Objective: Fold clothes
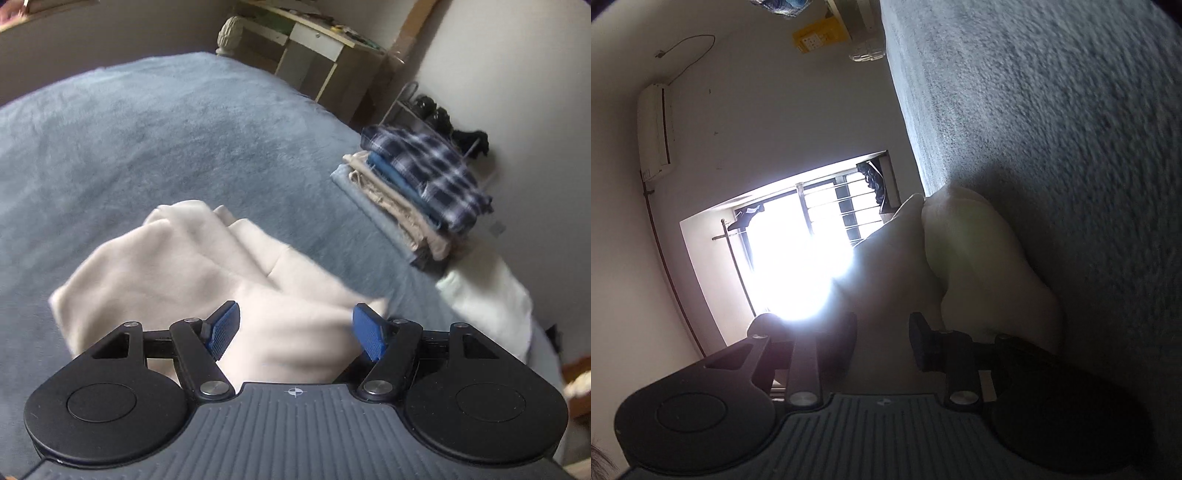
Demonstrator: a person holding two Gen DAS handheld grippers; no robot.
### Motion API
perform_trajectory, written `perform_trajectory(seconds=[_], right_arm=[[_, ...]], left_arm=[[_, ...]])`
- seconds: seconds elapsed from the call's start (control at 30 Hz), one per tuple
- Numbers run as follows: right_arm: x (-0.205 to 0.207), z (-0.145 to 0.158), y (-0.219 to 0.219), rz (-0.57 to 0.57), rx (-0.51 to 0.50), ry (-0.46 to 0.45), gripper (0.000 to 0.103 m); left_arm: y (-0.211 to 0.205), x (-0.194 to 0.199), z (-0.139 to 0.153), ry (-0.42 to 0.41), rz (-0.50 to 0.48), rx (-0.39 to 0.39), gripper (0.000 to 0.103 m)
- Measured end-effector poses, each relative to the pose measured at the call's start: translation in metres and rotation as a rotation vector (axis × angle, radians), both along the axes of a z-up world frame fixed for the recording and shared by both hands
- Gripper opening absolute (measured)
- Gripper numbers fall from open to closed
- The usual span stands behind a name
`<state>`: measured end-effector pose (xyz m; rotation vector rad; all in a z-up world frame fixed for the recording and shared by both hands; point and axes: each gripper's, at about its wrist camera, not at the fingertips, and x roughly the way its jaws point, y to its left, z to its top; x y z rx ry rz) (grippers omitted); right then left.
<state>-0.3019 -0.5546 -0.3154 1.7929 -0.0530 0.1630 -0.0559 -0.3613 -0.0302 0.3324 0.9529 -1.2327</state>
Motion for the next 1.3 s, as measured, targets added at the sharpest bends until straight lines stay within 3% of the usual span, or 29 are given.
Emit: perform_trajectory(seconds=[0.1,0.2,0.27,0.37,0.43,0.53,0.7,0.77,0.87,0.93,1.03,1.1,1.2,1.27,1.3], right_arm=[[-0.002,0.002,-0.002,-0.034,0.02,0.029,0.044],[-0.01,0.009,-0.001,-0.079,0.025,0.08,0.053],[-0.019,0.014,0.0,-0.115,0.028,0.106,0.064],[-0.034,0.022,0.002,-0.163,0.031,0.112,0.074],[-0.039,0.032,0.004,-0.172,-0.005,0.132,0.078],[-0.027,0.061,0.01,-0.119,-0.146,0.218,0.081],[0.024,0.113,0.029,0.011,-0.488,0.464,0.077],[0.05,0.133,0.042,0.08,-0.66,0.577,0.045],[0.068,0.164,0.063,0.093,-0.872,0.615,0.032],[0.066,0.172,0.066,0.064,-0.901,0.589,0.032],[0.054,0.134,0.047,0.071,-0.777,0.638,0.033],[0.039,0.107,0.028,0.048,-0.617,0.568,0.035],[0.009,0.104,0.01,-0.038,-0.475,0.486,0.05],[-0.013,0.105,0.002,-0.095,-0.451,0.48,0.066],[-0.023,0.104,-0.002,-0.116,-0.437,0.482,0.069]], left_arm=[[0.045,-0.011,-0.013,-0.095,-0.017,-0.017,0.068],[0.08,-0.013,-0.037,-0.078,0.004,-0.049,0.068],[0.089,-0.017,-0.056,-0.079,0.007,-0.048,0.068],[0.094,-0.029,-0.077,-0.141,-0.003,-0.064,0.068],[0.095,-0.039,-0.086,-0.223,-0.017,-0.087,0.071],[0.093,-0.054,-0.094,-0.341,-0.046,-0.105,0.077],[0.093,-0.069,-0.107,-0.467,-0.086,-0.112,0.082],[0.097,-0.067,-0.107,-0.461,-0.085,-0.126,0.081],[0.11,-0.055,-0.101,-0.377,-0.054,-0.16,0.079],[0.121,-0.043,-0.097,-0.286,-0.009,-0.19,0.079],[0.136,-0.02,-0.098,-0.116,0.086,-0.234,0.08],[0.14,-0.002,-0.103,0.007,0.155,-0.247,0.08],[0.144,0.03,-0.117,0.237,0.266,-0.277,0.08],[0.141,0.047,-0.132,0.376,0.32,-0.272,0.08],[0.138,0.054,-0.139,0.445,0.345,-0.268,0.08]])
